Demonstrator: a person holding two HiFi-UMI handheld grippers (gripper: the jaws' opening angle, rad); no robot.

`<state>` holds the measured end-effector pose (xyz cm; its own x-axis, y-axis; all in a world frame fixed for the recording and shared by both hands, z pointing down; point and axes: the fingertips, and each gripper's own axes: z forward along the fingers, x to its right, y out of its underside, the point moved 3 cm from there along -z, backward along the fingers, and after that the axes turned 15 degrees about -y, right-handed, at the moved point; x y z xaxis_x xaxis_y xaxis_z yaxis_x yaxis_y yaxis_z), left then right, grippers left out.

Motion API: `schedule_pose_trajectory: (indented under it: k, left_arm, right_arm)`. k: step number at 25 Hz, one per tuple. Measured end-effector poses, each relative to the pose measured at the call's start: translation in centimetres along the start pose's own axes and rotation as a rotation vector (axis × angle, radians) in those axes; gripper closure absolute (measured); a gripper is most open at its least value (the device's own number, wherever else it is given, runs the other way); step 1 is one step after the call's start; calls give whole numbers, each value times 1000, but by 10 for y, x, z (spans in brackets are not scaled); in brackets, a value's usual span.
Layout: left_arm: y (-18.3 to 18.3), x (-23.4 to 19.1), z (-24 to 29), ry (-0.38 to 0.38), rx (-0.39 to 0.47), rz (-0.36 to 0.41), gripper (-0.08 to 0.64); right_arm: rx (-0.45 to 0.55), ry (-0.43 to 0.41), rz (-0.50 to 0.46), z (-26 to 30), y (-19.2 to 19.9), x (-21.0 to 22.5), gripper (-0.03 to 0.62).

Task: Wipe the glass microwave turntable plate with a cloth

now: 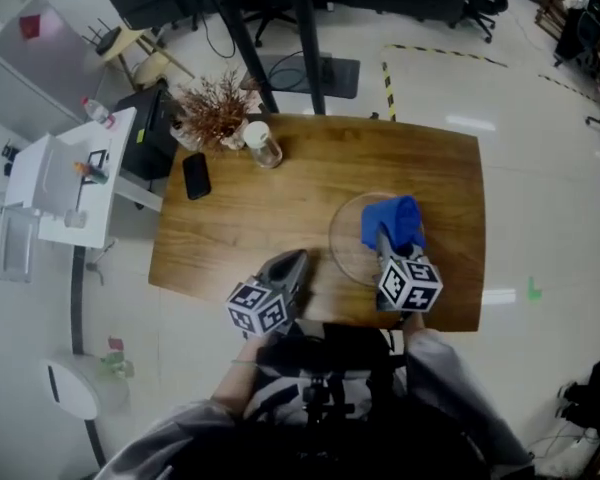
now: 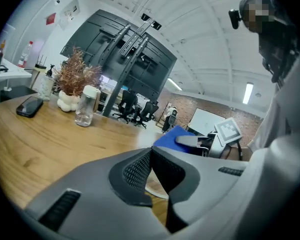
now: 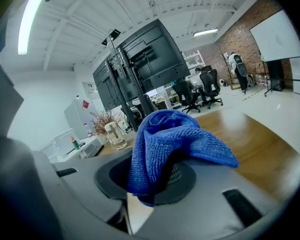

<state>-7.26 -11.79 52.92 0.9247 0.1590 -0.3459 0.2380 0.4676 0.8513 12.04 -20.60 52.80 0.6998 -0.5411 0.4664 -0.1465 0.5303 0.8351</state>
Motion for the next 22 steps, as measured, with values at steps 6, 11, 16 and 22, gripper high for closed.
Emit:
schedule_pose_trajectory:
  k: [6, 11, 16, 22]
  left_arm:
    - [8, -14, -12, -89, -18, -30, 560]
    - [10, -15, -14, -83, -44, -23, 560]
    - [7, -24, 1, -53, -53, -10, 560]
    - [-7, -21, 18, 23, -42, 2, 560]
  right_arm:
    - [-62, -63, 38, 62, 14, 14, 514]
    - [-98, 6, 70, 62, 26, 39, 514]
    - [-69, 135, 94, 23, 24, 79, 514]
    - [-46, 292, 96, -41, 25, 114, 514]
